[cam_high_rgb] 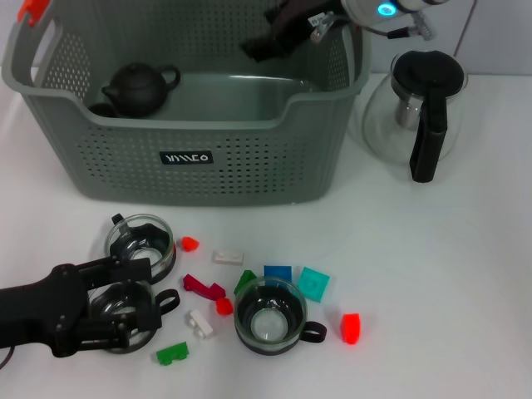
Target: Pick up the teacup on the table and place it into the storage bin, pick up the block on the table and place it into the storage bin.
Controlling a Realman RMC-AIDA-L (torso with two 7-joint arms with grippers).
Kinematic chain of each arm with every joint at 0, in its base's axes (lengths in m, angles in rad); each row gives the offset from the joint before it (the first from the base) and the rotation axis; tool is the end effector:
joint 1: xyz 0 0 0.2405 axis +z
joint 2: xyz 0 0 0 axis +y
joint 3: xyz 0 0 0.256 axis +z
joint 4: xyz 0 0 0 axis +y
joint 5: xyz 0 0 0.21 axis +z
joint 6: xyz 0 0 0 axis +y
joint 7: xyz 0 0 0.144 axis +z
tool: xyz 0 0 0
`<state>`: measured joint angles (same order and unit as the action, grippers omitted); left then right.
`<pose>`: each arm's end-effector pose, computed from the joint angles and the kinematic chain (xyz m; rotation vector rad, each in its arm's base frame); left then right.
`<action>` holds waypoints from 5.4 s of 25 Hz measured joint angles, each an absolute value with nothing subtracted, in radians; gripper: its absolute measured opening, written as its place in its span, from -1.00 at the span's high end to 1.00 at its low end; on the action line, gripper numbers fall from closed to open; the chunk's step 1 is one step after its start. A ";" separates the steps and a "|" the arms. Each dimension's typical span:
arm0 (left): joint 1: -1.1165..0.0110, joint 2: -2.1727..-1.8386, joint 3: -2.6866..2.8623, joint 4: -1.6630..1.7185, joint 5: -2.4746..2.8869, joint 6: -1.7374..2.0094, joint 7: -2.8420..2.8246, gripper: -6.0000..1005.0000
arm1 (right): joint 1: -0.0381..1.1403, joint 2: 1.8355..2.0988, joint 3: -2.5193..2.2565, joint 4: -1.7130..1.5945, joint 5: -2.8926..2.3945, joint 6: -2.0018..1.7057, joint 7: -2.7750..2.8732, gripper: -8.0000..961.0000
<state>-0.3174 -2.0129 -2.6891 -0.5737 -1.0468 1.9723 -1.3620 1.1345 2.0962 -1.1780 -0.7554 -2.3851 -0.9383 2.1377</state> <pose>-0.3154 0.2250 0.0375 -2.7143 -0.9057 -1.0239 0.0435 0.4735 -0.0418 -2.6028 0.3117 0.0547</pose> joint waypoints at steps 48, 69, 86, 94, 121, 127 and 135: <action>-0.324 -1.970 -2.604 -0.574 -0.954 2.034 -1.411 -0.74 | 0.942 2.086 -1.230 -1.163 -2.224 -1.867 2.099 -0.26; -0.322 -1.975 -2.606 -0.573 -0.957 2.021 -1.406 -0.74 | 0.969 2.109 -1.799 -1.139 -2.240 -1.558 2.099 -0.26; -0.322 -1.976 -2.607 -0.574 -0.956 2.012 -1.404 -0.74 | 0.963 2.112 -1.934 -1.088 -2.238 -1.433 2.083 -0.26; -0.323 -1.978 -2.608 -0.574 -0.957 2.011 -1.404 -0.74 | 0.972 2.112 -1.959 -1.055 -2.242 -1.409 2.081 -0.26; -0.319 -1.979 -2.609 -0.572 -0.962 2.004 -1.407 -0.74 | 0.980 2.112 -1.997 -1.016 -2.247 -1.380 2.120 0.16; -0.319 -1.979 -2.609 -0.572 -0.962 2.001 -1.408 -0.74 | 0.980 2.111 -1.997 -1.023 -2.247 -1.385 2.134 0.53; -0.317 -1.979 -2.609 -0.572 -0.962 2.000 -1.408 -0.74 | 0.980 2.110 -1.991 -1.029 -2.247 -1.391 2.147 0.86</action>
<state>-0.3174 -1.9788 -2.6092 -0.5721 -0.9616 2.0002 -1.4075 0.9800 2.1095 -1.9906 -1.0295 -2.2474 -1.3912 2.1469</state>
